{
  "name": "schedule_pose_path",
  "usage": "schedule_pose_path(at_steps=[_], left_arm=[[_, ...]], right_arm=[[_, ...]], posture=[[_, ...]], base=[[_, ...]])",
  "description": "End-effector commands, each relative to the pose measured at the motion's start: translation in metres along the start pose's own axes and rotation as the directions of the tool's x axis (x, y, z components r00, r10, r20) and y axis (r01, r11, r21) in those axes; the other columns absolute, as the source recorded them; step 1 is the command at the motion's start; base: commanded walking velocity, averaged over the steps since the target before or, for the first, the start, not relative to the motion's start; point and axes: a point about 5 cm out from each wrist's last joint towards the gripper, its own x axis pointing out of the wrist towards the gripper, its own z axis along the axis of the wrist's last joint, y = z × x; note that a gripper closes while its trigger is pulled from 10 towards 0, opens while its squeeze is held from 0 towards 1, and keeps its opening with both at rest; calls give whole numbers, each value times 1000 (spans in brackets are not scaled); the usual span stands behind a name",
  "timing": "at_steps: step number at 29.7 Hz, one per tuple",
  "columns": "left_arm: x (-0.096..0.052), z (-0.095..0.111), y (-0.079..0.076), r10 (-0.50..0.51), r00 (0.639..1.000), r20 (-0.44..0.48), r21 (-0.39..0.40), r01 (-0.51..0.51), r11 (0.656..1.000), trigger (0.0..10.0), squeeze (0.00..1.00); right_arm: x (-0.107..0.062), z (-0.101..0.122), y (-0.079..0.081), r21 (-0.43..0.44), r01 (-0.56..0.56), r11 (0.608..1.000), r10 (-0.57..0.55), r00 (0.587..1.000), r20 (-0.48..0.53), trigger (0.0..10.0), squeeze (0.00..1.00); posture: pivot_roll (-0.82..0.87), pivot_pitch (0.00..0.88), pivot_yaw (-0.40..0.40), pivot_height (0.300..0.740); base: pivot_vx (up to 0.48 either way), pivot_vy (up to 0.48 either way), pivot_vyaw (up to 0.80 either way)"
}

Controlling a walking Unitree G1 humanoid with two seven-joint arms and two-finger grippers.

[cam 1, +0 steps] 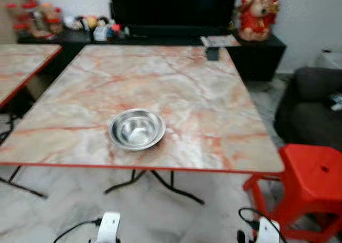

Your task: Setting the table

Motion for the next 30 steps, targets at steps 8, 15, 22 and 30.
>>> schedule_pose_path(at_steps=[8,15,22,30], left_arm=[[1,7,-3,-3,1000,9,24,2,1000,10000,0],[1,11,-4,-2,1000,15,27,1,1000,10000,0],[2,13,-5,-2,1000,21,18,2,1000,10000,0],[1,12,-5,3,1000,19,13,-3,1000,10000,0]], right_arm=[[-2,-5,-6,35,24,999,-24,1000,-6,10000,0],[-1,-4,-6,28,23,999,-22,1000,-6,10000,0],[-1,-2,-6,26,24,999,-24,1000,-1,10000,0],[-1,-1,-6,22,22,1000,-22,1000,-2,10000,0]], posture=[[-37,0,14,740],[-36,0,12,740],[-34,0,7,740],[-33,0,6,740]], base=[[0,480,0],[0,480,0],[0,480,0],[0,480,0]])
